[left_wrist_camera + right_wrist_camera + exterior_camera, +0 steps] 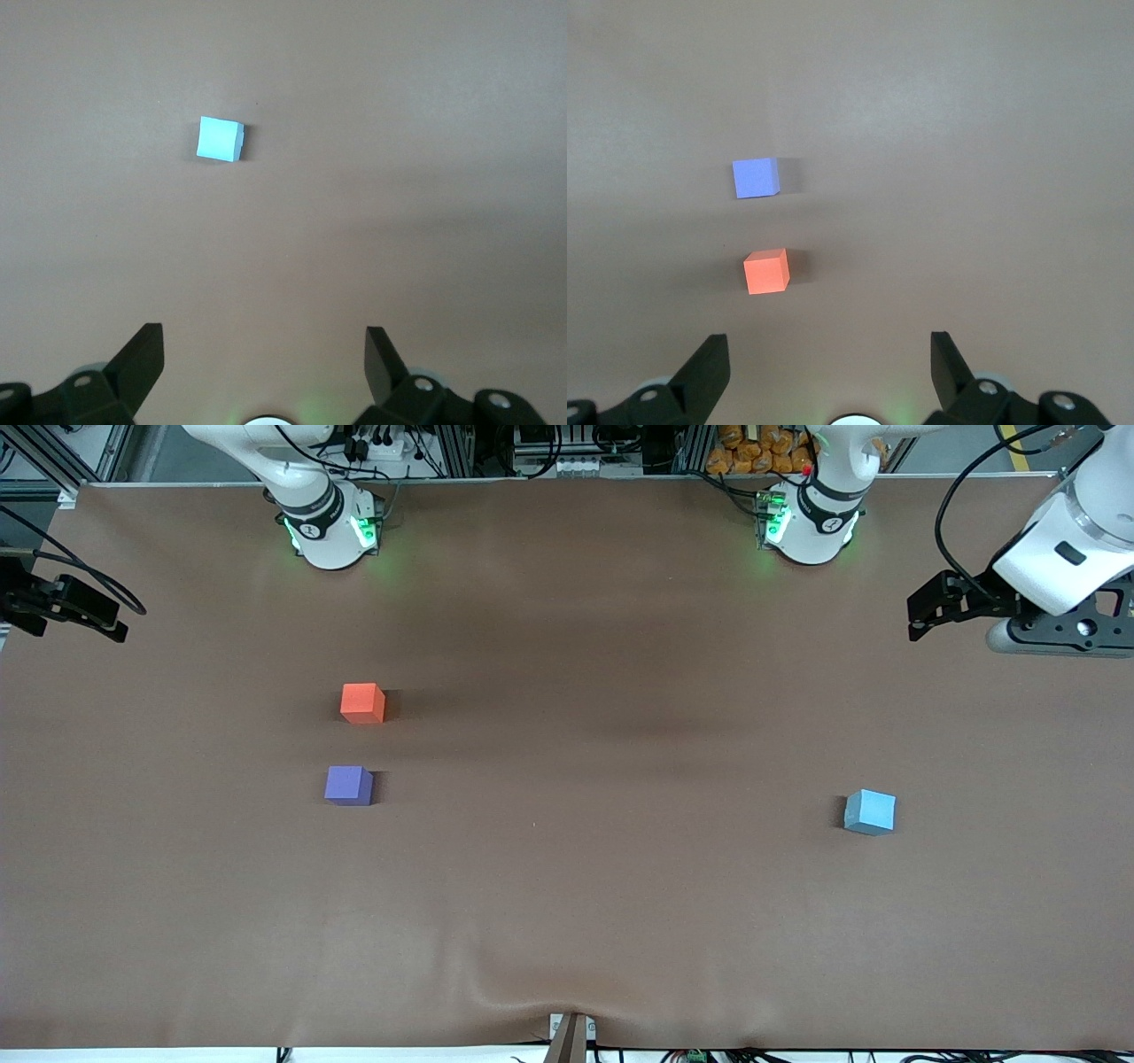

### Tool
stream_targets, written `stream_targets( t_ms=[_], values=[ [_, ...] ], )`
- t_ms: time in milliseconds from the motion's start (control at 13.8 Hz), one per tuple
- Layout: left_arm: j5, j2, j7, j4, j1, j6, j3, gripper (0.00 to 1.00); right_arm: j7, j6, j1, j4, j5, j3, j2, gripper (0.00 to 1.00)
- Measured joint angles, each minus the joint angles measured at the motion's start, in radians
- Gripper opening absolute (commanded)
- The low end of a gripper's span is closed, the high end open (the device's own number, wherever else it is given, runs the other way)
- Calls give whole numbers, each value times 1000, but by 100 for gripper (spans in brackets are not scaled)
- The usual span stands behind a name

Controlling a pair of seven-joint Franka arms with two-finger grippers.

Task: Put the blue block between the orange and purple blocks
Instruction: 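Reach the left gripper down toward the light-blue cube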

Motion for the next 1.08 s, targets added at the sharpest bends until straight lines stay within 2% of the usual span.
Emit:
stream_targets(
  t_ms=[289, 433, 650, 939, 1083],
  values=[
    [6, 0, 0, 5, 2, -22, 0, 100, 0, -1, 0, 0, 0, 0, 0, 100],
    [49, 10, 0, 4, 2, -30, 1, 100, 0, -1, 0, 0, 0, 0, 0, 100],
    [77, 93, 0, -4, 16, -27, 3, 100, 0, -3, 0, 0, 0, -1, 0, 100],
    [93, 252, 2, -29, 41, 116, 5, 100, 0, -6, 0, -1, 0, -1, 0, 100],
    [94, 303, 6, -88, 51, 248, 5, 100, 0, -6, 0, -1, 0, -1, 0, 100]
  ],
)
